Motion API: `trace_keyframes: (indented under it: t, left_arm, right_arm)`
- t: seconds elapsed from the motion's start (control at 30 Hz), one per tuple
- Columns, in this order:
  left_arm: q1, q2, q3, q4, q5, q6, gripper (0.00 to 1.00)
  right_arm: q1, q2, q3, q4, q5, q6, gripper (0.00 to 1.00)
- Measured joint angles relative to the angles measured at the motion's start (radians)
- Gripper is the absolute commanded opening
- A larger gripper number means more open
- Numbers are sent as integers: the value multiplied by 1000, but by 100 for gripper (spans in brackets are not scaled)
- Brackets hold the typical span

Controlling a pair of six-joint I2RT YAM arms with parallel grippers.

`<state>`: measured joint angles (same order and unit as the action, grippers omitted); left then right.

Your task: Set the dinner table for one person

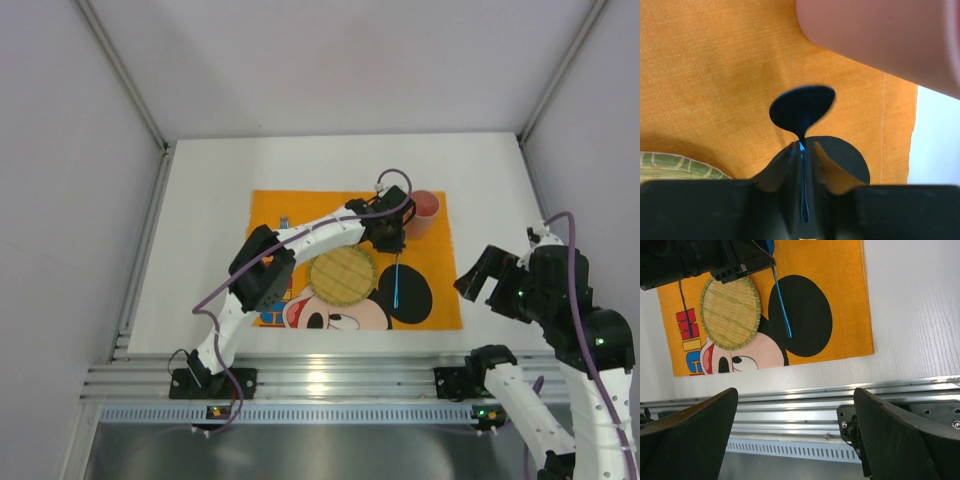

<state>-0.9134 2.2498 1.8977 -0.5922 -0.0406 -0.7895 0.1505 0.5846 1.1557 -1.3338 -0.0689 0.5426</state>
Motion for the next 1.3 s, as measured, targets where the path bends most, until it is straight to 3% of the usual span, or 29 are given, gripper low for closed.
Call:
trace_keyframes:
  t: [0.07,0.3,0.33,0.4,0.57,0.63,0.8,0.93,1.1,1.3]
  left_arm:
    - [0,0,-10,-3,-6,2,34]
    - [0,-15,-12,-8,-29,14,49]
    - [0,-27,-14,-10,-32,20,63]
    - [0,-69,-23,-20,-46,42,69]
    - [0,-314,-121,-37,-117,119,76]
    - [0,-462,-208,-33,-157,160,98]
    - [0,-946,-492,-18,-293,220,98]
    - [0,-1242,-646,-24,-418,230,99]
    - [0,-1452,-739,-118,-566,230,98]
    - [0,-1701,-938,-61,-691,341,98]
  right_arm:
    - [0,0,-2,0,-2,0,100]
    - [0,0,-37,0,-10,-8,100]
    - [0,1,-42,0,-10,-9,100]
    - [0,3,-51,-2,-16,-14,100]
    - [0,9,-50,4,-76,-38,100]
    - [0,9,-45,19,-109,-50,100]
    - [0,-3,-40,96,-195,-77,100]
    - [0,-38,-41,131,-220,-86,100]
    - [0,-144,-80,167,-197,-67,100]
    - [0,-323,-150,202,-95,29,100]
